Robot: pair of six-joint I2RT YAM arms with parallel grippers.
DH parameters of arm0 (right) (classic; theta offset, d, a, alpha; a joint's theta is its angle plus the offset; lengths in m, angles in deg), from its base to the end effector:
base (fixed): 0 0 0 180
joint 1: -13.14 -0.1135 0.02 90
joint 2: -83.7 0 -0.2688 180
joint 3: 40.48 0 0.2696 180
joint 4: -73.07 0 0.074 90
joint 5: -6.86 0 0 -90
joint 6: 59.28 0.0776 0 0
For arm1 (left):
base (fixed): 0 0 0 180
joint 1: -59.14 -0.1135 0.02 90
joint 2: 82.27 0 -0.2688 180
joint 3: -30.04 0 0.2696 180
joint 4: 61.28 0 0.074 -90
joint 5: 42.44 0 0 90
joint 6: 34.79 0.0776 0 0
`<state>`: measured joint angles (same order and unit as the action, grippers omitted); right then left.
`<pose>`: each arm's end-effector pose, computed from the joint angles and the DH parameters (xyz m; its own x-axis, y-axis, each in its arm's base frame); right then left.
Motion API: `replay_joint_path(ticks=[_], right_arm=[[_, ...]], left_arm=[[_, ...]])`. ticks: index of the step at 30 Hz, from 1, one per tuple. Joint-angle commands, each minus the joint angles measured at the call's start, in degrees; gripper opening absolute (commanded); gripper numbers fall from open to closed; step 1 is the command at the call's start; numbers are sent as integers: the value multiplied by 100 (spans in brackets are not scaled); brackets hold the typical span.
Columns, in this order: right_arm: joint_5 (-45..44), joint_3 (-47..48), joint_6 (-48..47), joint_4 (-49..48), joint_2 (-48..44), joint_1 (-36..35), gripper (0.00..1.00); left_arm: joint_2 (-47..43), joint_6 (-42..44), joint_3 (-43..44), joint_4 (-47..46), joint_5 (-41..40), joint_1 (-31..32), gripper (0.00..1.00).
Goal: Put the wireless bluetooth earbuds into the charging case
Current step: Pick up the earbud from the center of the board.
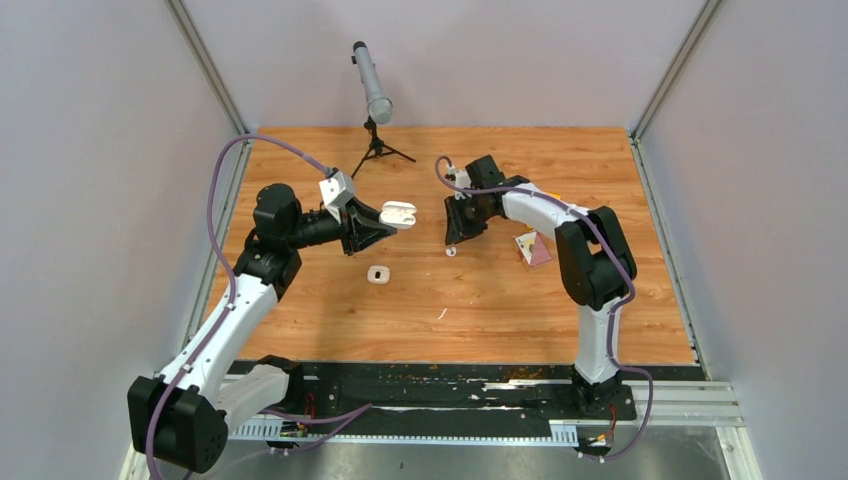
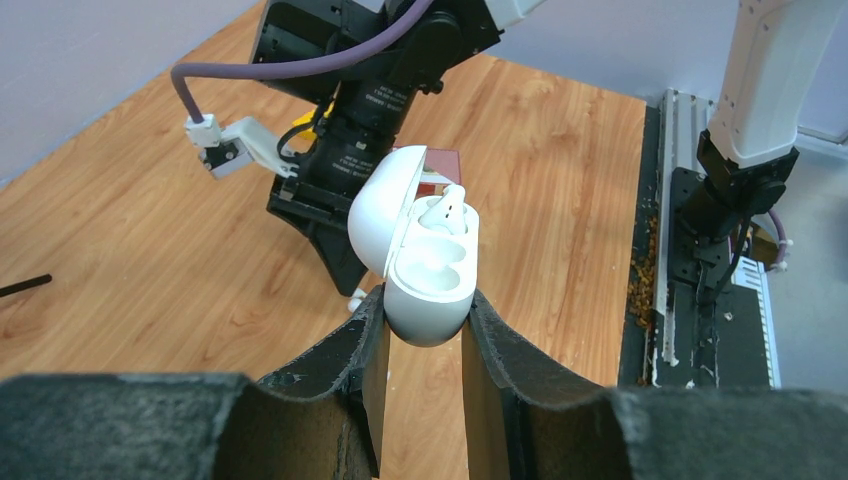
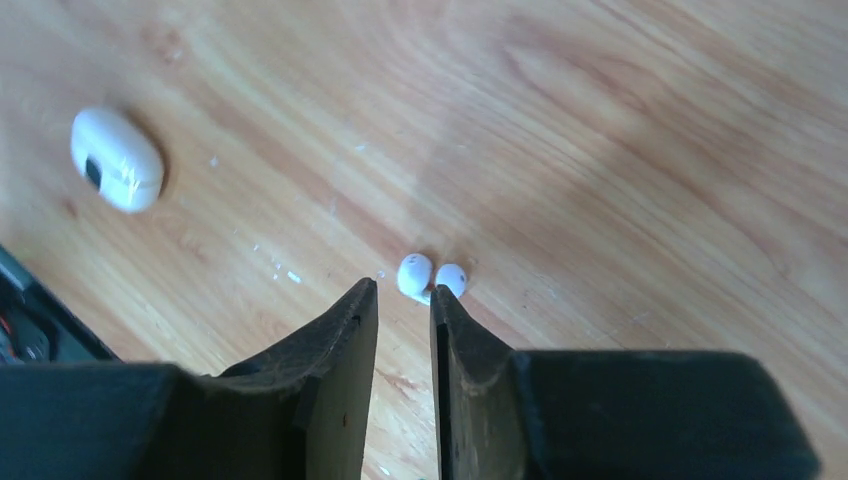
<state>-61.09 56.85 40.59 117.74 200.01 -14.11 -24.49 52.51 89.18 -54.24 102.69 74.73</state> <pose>0.3946 0.2360 0.1360 -0.8830 -0.2761 -0.3796 -0.4275 0.8070 0.4075 0.2372 -0.1323 0.3356 -0.1395 0.0110 -0.9902 0.9345 0.3322 -0.1280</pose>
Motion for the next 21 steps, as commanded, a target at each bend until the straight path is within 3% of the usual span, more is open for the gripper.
replay_joint_path(ticks=[1, 5, 9, 12, 16, 21], right_arm=[[1037, 10, -2086, -191, -509, 37, 27], [1528, 226, -4223, 524, -571, 79, 24], [1843, -308, -6312, 519, -1045, 80, 28], [1807, -593, -7080, 373, -1227, 80, 30], [1712, -370, -6836, 586, -1047, 79, 30], [1140, 75, -4138, 392, -699, 80, 28]], left_arm=[[-34, -73, 92, -243, 25, -39, 0], [-104, -58, 85, -189, 9, -38, 0], [-171, -47, 42, -167, -15, -39, 0], [-225, -38, 5, -185, -40, -39, 0], [-274, -46, -46, -209, -70, -47, 0], [-339, -55, -109, -225, -65, -64, 0]])
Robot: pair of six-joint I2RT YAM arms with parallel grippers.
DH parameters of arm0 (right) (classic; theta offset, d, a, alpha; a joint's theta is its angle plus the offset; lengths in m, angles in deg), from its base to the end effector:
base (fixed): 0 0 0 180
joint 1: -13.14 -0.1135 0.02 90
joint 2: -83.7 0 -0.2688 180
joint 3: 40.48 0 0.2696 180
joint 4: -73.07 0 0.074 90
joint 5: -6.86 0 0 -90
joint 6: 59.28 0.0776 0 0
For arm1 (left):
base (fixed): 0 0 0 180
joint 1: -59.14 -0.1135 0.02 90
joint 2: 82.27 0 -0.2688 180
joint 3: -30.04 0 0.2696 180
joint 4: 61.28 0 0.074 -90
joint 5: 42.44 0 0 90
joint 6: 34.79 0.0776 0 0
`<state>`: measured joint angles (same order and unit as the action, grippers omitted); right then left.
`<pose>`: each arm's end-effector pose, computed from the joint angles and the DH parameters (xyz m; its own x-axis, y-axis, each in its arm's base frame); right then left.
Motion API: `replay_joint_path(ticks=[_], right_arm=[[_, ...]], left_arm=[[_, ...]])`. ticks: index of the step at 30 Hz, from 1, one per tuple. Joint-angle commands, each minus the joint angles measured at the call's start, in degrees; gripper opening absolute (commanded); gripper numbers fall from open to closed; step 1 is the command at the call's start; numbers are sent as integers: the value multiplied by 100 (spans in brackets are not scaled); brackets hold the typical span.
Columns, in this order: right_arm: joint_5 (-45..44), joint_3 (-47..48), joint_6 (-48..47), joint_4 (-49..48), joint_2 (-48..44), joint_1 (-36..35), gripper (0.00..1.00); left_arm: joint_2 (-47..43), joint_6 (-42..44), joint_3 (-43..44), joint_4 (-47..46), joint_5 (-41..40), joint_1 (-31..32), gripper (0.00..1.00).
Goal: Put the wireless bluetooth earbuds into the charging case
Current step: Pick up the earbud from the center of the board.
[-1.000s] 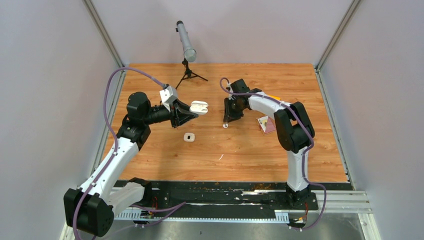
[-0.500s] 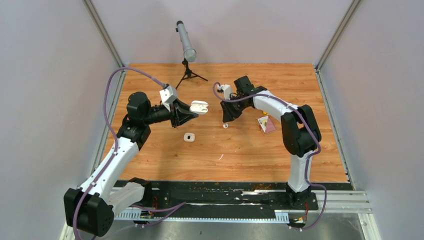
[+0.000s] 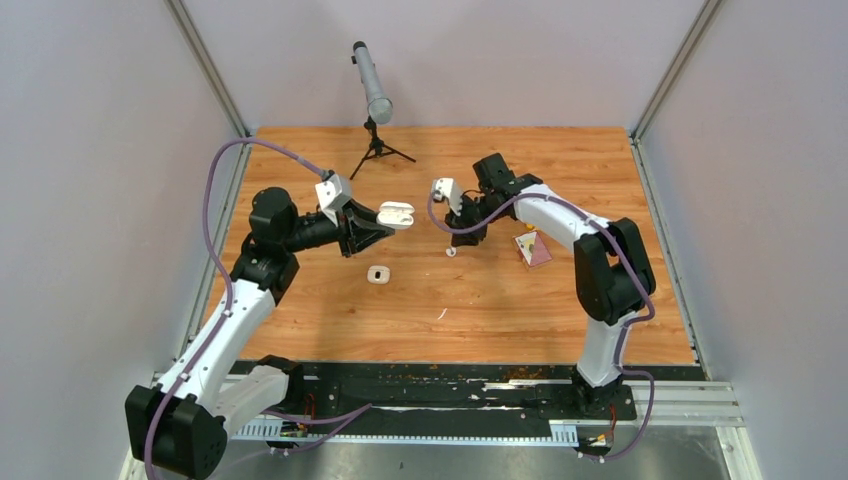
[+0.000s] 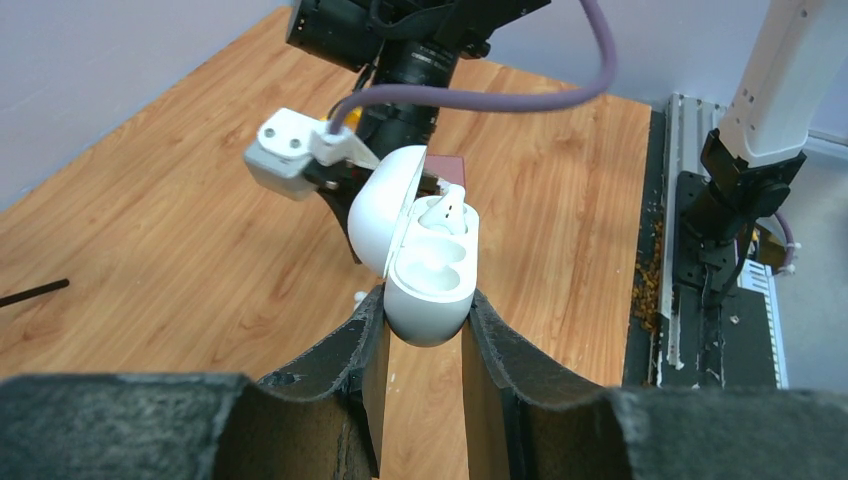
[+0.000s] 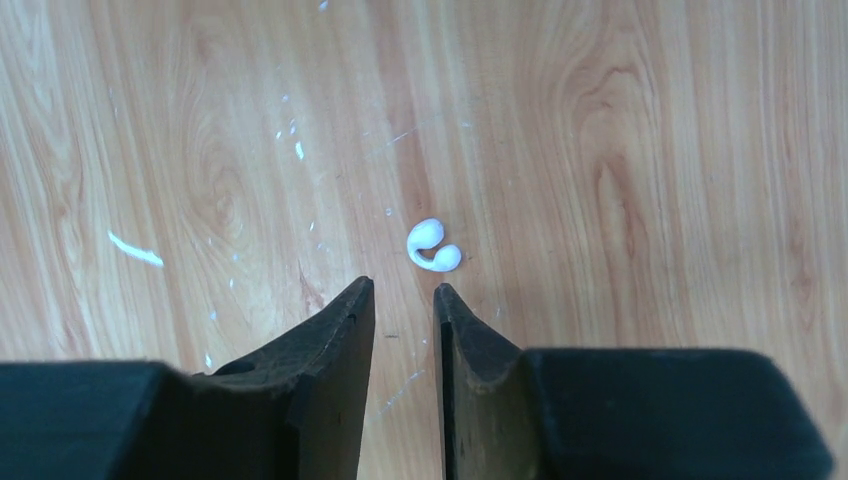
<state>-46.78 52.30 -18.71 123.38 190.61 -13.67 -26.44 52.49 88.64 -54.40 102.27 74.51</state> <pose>0.3528 0.2298 0.1817 -0.0743 -0.7230 -0.6869 -0.9963 0.0833 0.0201 0.2309 -0.1292 0.3404 -0.1136 0.0028 -0.9935 0.9338 0.3418 -0.1058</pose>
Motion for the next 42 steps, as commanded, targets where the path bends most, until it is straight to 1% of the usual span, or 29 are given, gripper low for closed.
replay_joint_path(ticks=[1, 5, 8, 9, 12, 15, 18, 22, 32, 34, 38, 40, 42], right_arm=[[-399, 555, 2445, -172, 306, 35, 28], [-644, 521, 4587, -34, 397, 54, 26], [-764, 556, 5290, 142, 542, 59, 21], [-840, 559, 5449, 194, 580, 56, 20], [-964, 566, 5726, 178, 719, 47, 25], [-1213, 675, 5782, 124, 884, 42, 30], [-1453, 887, 5785, 120, 1094, 12, 40], [-1620, 1181, 5766, 148, 1345, -36, 45], [-1791, 1386, 5544, 122, 1601, -293, 41], [-1867, 1445, 5406, 138, 1625, -354, 40], [-1866, 1493, 5021, 157, 1623, -428, 34], [-1744, 1496, 4825, 195, 1586, -475, 34], [-1573, 1465, 4623, 203, 1522, -538, 35]], left_arm=[[-146, -53, -64, -211, -27, -43, 0], [-161, -28, -72, -186, -34, -48, 0], [-196, -20, -95, -194, -62, -74, 0], [-213, -30, -99, -190, -61, -89, 0], [-263, -24, -100, -128, -58, -128, 0], [-291, 49, -82, -13, -61, -144, 0], [-278, 53, -102, -20, -60, -153, 0], [-259, 55, -91, -30, -68, -158, 0], [-251, 70, -96, -32, -89, -184, 0], [-256, 70, -104, -34, -93, -184, 0], [-273, 64, -125, -22, -93, -184, 0], [-285, 70, -141, -25, -93, -184, 0], [-298, 66, -157, -26, -97, -184, 0]])
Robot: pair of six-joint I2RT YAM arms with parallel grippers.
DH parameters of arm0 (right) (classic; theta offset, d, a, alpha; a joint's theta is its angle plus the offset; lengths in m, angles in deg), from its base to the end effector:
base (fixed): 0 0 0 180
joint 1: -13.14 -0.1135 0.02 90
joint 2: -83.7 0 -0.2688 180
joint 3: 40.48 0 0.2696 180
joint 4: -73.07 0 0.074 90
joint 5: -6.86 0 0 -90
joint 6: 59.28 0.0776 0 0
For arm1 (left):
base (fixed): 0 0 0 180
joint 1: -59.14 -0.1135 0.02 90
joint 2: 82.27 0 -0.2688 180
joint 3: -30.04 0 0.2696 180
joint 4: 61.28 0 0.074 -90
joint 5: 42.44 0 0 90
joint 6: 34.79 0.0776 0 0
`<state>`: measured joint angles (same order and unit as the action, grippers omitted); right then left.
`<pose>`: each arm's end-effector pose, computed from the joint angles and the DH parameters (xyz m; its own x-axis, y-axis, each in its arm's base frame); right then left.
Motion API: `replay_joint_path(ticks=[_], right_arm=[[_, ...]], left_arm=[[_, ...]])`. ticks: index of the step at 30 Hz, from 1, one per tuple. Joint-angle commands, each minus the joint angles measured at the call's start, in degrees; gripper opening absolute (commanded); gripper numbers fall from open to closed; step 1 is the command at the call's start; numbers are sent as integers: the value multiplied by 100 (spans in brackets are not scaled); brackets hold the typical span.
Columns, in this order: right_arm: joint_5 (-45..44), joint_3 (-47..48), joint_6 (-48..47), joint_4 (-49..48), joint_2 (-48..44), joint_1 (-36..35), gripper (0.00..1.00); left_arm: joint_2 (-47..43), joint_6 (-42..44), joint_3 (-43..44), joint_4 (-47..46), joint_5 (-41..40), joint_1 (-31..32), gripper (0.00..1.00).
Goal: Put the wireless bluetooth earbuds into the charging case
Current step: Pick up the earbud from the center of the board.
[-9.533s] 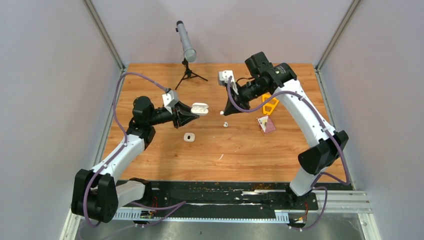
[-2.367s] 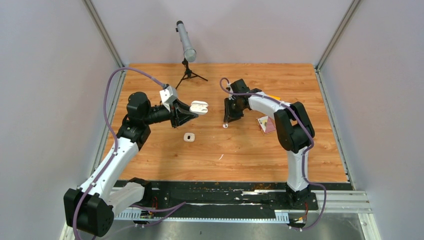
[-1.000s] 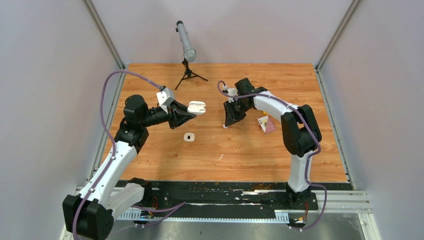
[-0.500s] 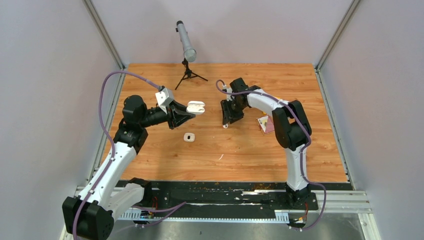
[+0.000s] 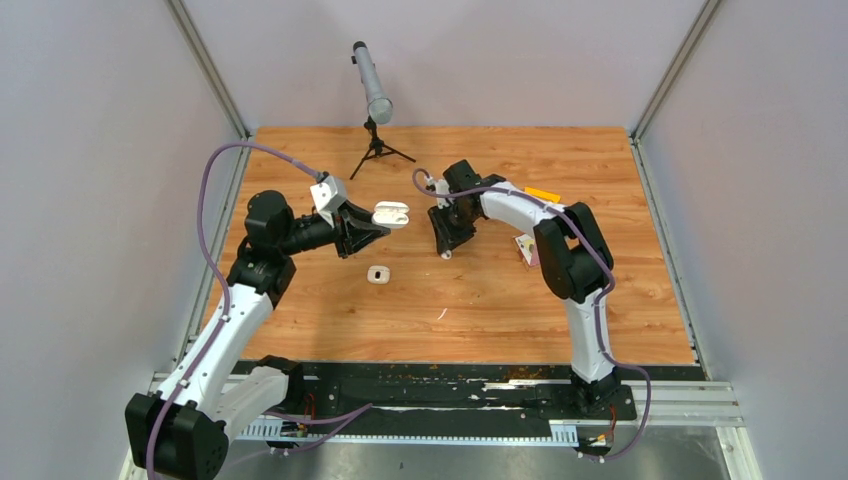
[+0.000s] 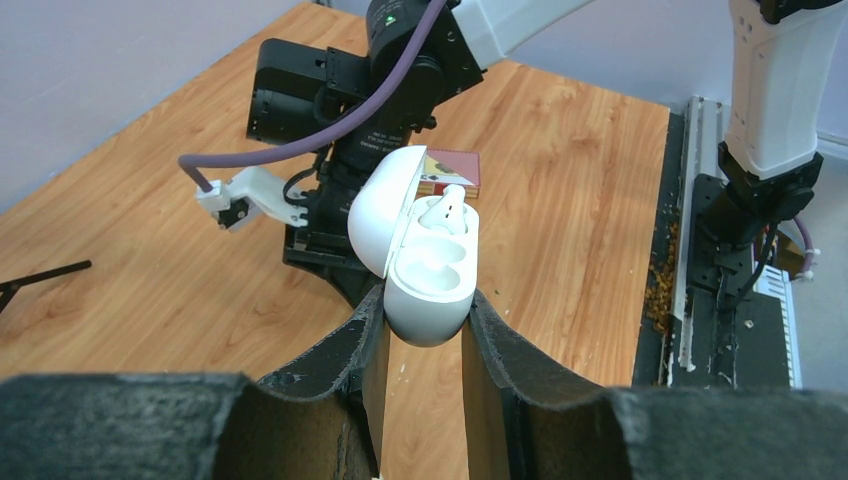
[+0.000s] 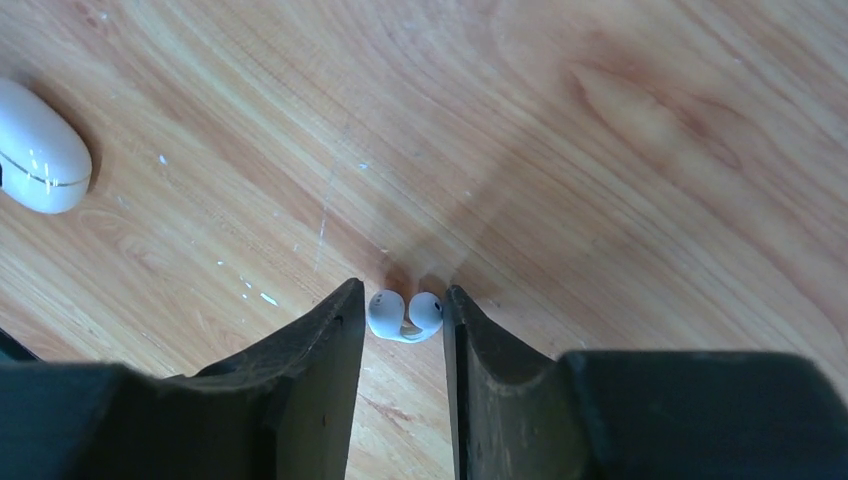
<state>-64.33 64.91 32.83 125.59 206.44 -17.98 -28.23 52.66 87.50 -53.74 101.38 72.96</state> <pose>0.3924 0.2661 0.1208 -0.8248 -0.4572 -0.3328 -0.5542 0.7704 0.3152 0.2286 -0.1207 0.3385 -0.1108 0.0002 -0.9938 0.9188 0.3813 -0.1023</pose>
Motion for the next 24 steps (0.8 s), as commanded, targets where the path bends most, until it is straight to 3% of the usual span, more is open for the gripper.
replay_joint_path(ticks=[1, 12, 20, 24], right_arm=[[302, 192, -657, -38, -86, -158, 37], [664, 253, -1310, -171, -188, -803, 40], [717, 467, -1538, -223, -783, -712, 40], [1194, 580, -2216, 183, -739, -573, 40]], left_arm=[[-121, 44, -47, -110, -12, -33, 0], [-139, -35, -65, -229, 3, -29, 0], [-202, -74, -116, -277, -19, -29, 0], [-210, -131, -127, -340, -15, -29, 0]])
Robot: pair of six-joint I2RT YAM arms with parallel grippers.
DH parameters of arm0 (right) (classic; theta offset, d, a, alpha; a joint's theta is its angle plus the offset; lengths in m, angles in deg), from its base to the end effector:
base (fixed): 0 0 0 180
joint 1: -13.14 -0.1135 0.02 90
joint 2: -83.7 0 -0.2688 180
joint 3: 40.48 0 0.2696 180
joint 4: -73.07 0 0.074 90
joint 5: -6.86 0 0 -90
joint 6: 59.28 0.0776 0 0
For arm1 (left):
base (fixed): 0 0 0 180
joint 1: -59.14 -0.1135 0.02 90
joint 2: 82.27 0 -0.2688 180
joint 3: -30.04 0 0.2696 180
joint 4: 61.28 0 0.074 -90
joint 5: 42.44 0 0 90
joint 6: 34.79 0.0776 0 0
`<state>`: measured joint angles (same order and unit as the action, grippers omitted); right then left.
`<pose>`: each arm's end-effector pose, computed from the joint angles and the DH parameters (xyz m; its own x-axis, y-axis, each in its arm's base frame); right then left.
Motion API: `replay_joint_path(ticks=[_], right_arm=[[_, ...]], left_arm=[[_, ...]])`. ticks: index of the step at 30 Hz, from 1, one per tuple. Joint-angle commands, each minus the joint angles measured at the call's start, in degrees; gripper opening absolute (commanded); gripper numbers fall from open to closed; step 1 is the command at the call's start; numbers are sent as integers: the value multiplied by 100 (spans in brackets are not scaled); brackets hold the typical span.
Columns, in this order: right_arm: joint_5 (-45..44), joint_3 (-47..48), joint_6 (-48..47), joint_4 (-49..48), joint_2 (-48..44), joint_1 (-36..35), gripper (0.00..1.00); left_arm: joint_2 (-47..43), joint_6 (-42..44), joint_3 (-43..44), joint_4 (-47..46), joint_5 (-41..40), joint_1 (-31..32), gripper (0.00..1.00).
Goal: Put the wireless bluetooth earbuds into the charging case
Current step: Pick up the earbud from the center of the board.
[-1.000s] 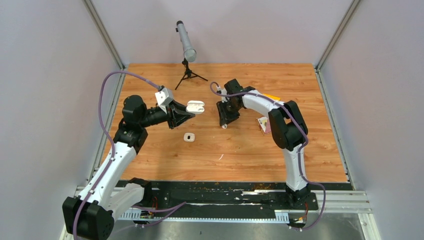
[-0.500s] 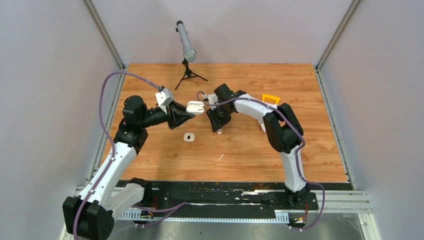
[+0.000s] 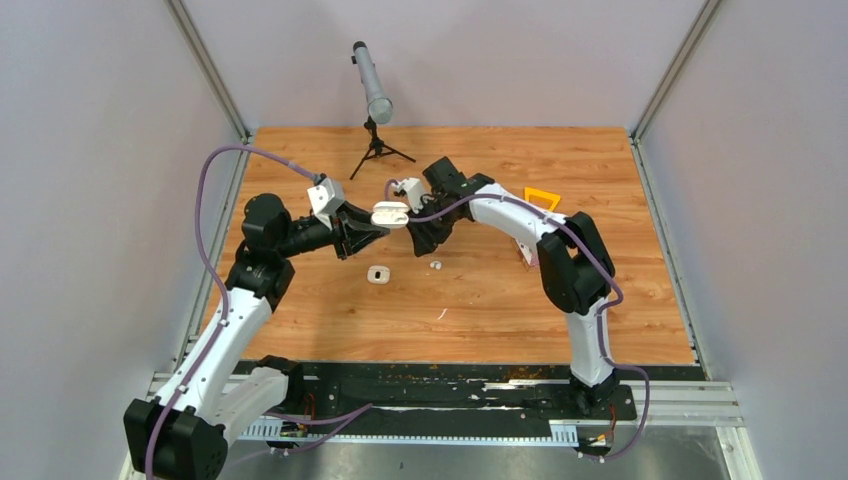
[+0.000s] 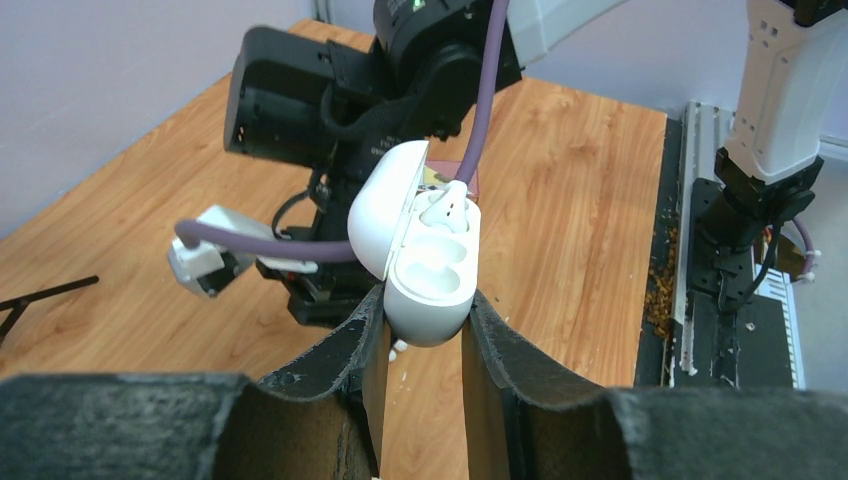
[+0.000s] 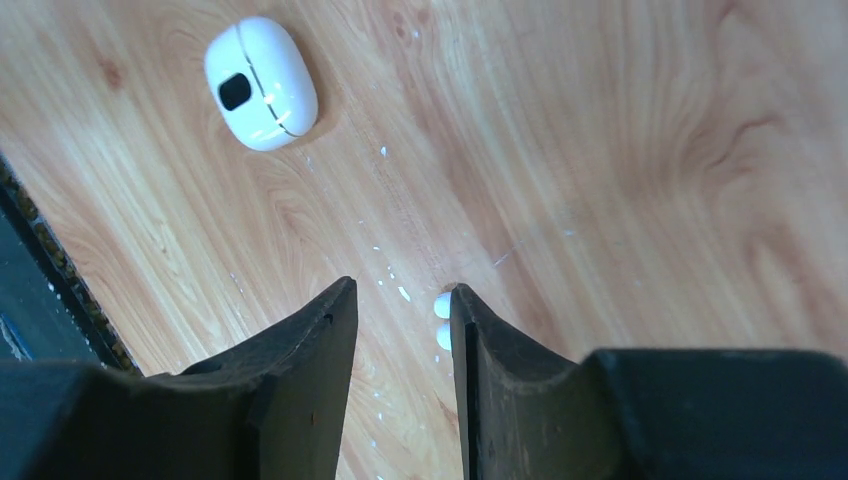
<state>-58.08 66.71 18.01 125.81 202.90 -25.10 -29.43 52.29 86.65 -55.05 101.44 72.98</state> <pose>0.3538 0.3207 0.1615 -0.5384 -0.6780 -0.5004 -0.8417 0.4618 0.2799 0.2241 -0.1198 0.3403 -0.0887 -0.0091 -0.9960 0.9213 0.3793 -0.0855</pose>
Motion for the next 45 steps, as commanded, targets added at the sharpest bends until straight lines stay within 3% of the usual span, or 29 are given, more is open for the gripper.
replay_joint_path(ticks=[1, 6, 45], right_arm=[[754, 524, -1048, 483, -273, 188, 40], [813, 941, -2051, 1538, 202, 294, 40], [96, 733, -2056, 1259, 824, 438, 37]], left_arm=[[-97, -95, -35, -207, -19, -31, 0], [-132, -91, -9, -169, -19, -31, 0], [-362, -86, -108, -67, -48, -198, 0]])
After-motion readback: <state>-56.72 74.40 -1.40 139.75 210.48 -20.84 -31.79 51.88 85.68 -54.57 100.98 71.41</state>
